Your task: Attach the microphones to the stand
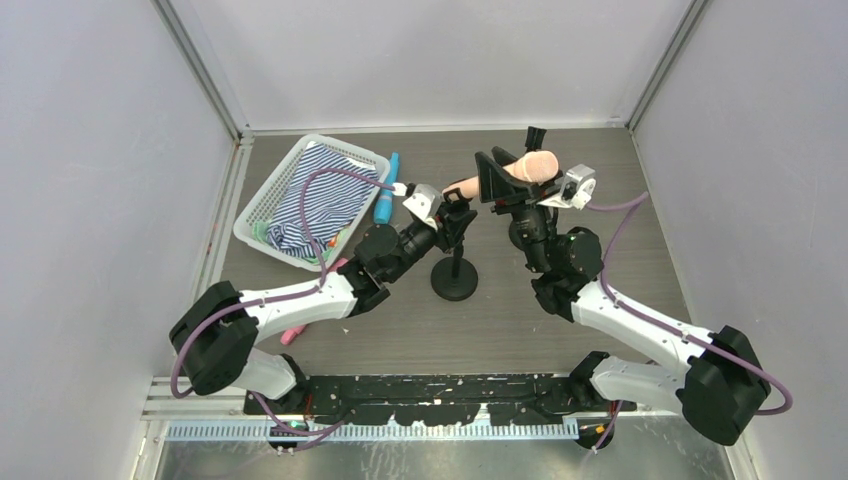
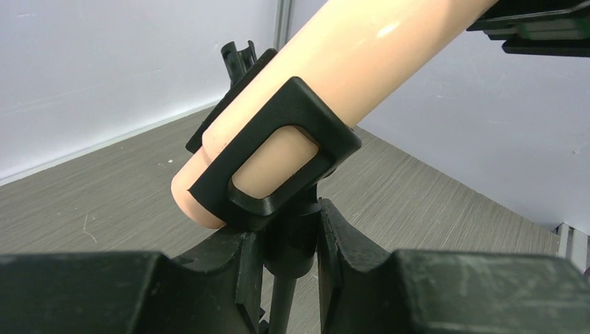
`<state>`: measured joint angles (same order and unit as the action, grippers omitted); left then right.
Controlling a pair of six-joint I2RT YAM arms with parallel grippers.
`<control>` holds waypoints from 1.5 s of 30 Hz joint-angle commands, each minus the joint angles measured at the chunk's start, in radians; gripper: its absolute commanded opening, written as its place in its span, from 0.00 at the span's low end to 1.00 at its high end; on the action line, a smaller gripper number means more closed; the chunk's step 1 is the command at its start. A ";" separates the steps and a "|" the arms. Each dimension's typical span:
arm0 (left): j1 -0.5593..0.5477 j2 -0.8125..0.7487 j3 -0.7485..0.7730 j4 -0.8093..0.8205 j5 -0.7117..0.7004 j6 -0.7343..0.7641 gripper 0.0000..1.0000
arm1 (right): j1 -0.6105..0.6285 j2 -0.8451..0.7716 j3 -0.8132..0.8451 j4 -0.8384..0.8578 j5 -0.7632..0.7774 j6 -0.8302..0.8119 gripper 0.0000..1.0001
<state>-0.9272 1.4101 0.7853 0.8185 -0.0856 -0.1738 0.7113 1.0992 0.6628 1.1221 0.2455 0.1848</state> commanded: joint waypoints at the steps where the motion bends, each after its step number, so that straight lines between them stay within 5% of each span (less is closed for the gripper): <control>1: -0.019 0.023 0.015 -0.056 0.052 -0.056 0.00 | 0.004 -0.016 0.004 0.073 0.024 -0.021 0.38; 6: -0.019 0.018 0.009 -0.059 0.060 -0.044 0.00 | 0.003 -0.017 -0.001 0.047 -0.055 -0.036 0.01; 17: -0.029 0.012 0.020 -0.065 0.081 -0.017 0.00 | 0.003 -0.022 -0.040 -0.265 -0.204 -0.260 0.01; 45: -0.068 -0.003 0.026 -0.065 0.108 0.022 0.00 | 0.002 0.273 -0.089 -0.378 -0.324 -0.186 0.01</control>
<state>-0.9360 1.4117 0.7891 0.8085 -0.1162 -0.1928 0.7025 1.2198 0.6594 1.2076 0.0116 0.0586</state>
